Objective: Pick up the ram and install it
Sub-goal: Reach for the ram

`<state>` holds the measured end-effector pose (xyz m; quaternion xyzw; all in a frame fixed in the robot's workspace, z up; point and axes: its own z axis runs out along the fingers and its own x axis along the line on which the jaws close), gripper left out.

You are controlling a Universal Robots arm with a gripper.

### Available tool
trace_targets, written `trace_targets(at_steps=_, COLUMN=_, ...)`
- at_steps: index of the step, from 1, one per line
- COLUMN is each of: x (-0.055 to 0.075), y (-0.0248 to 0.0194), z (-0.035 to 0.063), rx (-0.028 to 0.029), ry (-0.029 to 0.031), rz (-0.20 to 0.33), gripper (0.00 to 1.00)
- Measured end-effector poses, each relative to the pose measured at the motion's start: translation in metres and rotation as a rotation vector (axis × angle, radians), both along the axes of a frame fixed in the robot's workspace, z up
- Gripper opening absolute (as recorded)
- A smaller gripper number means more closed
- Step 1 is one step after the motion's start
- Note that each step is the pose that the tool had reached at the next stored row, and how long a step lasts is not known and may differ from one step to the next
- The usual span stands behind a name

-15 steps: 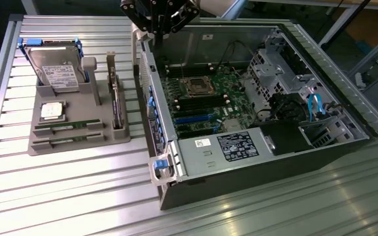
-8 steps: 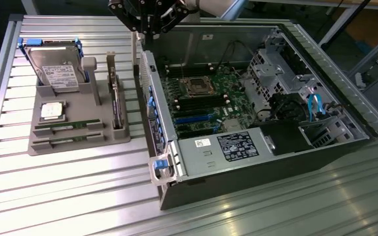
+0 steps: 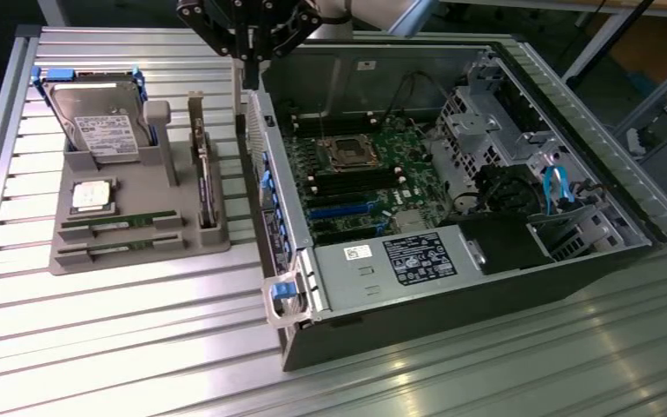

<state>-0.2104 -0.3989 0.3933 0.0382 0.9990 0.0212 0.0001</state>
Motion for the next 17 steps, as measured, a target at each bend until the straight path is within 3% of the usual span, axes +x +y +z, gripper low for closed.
trace_targets(at_steps=17, x=-0.025, y=0.0000, z=0.0000, rx=0.0000, ry=0.0033, rz=0.000, gripper=0.10)
